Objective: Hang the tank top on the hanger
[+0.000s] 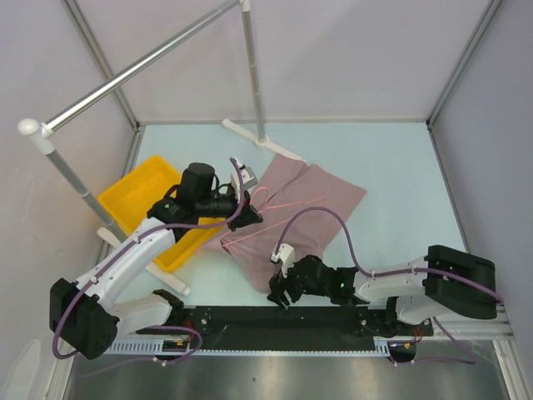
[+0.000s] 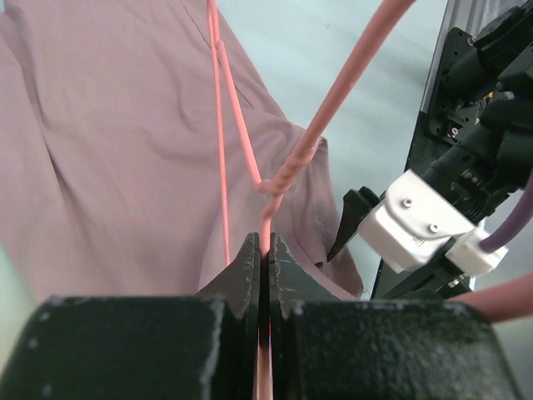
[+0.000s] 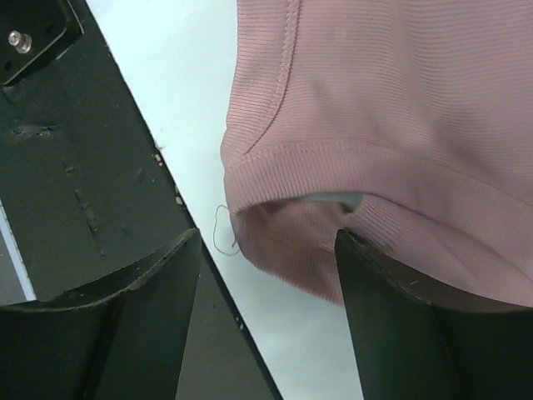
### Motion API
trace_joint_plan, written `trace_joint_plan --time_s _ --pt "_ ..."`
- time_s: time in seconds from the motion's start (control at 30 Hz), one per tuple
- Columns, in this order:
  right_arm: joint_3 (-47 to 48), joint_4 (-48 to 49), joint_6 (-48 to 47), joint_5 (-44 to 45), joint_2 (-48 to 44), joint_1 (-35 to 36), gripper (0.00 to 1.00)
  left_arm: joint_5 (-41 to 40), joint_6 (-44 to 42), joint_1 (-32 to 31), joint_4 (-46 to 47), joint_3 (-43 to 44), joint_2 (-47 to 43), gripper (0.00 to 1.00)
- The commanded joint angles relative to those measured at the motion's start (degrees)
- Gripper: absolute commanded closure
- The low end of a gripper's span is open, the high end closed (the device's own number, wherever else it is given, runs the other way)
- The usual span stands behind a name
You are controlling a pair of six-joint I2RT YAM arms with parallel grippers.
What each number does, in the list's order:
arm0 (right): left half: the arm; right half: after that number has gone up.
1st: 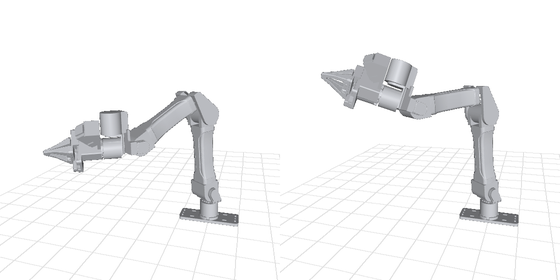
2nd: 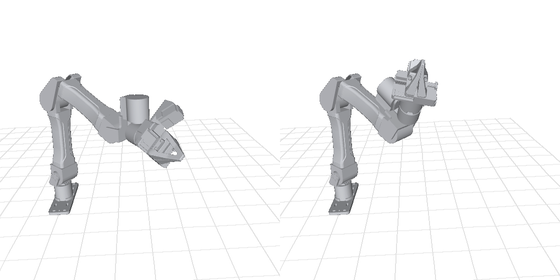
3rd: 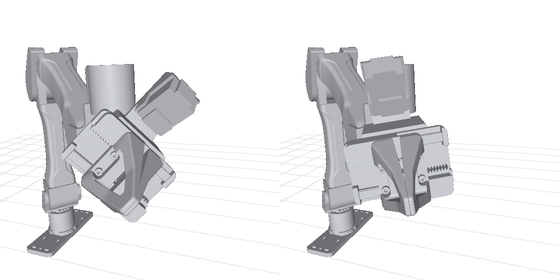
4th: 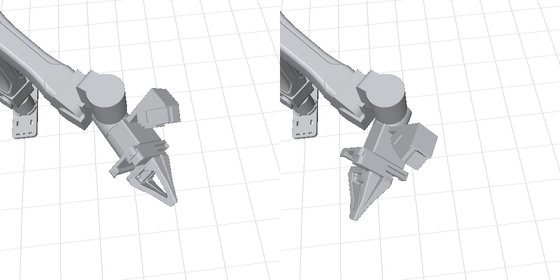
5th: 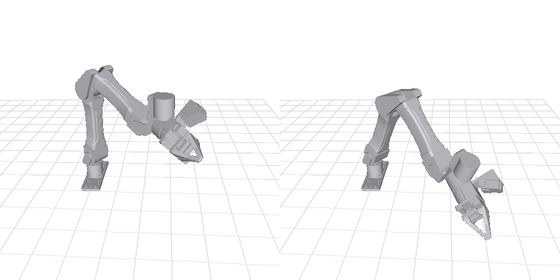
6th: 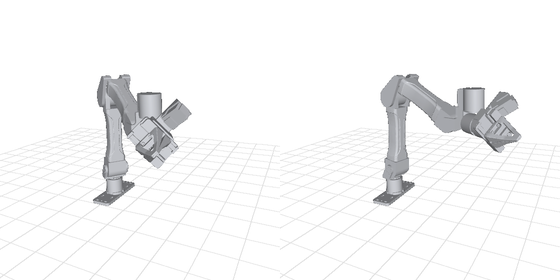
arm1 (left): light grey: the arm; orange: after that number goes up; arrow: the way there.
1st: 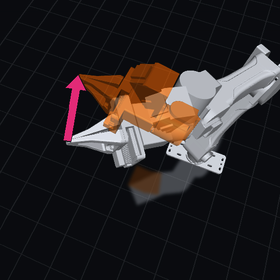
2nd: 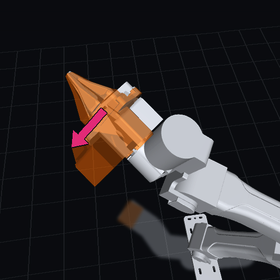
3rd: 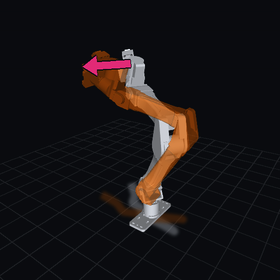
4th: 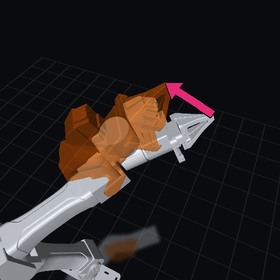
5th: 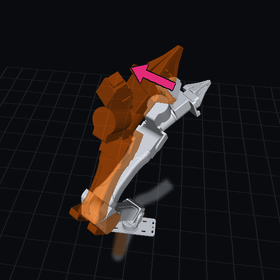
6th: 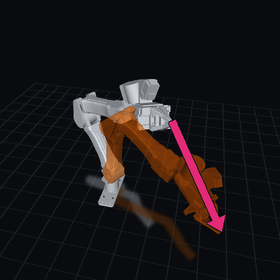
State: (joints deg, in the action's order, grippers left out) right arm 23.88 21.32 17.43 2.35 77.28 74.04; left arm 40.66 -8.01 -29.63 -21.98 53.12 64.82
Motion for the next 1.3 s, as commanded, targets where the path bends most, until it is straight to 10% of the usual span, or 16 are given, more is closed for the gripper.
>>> trace_joint_plan --time_s 0.0,0.07,0.2,0.6,1.27 --pt "2.4 9.2 -0.3 -1.8 3.8 0.3 0.33 0.3 0.3 0.4 1.4 -0.4 -1.9 1.0" --pt "2.4 10.9 -0.1 -4.1 5.3 0.3 0.38 0.2 0.4 0.4 1.5 -0.4 -1.9 1.0" --pt "3.2 10.6 0.6 -4.4 6.4 0.2 1.0 0.0 0.2 0.5 1.4 -0.4 -2.3 1.0" --pt "-4.5 1.3 5.0 -12.3 -16.8 -27.4 1.0 8.1 0.3 2.4 2.6 -0.9 -6.5 1.0" --pt "3.6 -3.0 11.6 -36.3 -15.5 -70.0 1.0 11.3 0.1 2.6 2.7 -1.5 -6.3 1.0"
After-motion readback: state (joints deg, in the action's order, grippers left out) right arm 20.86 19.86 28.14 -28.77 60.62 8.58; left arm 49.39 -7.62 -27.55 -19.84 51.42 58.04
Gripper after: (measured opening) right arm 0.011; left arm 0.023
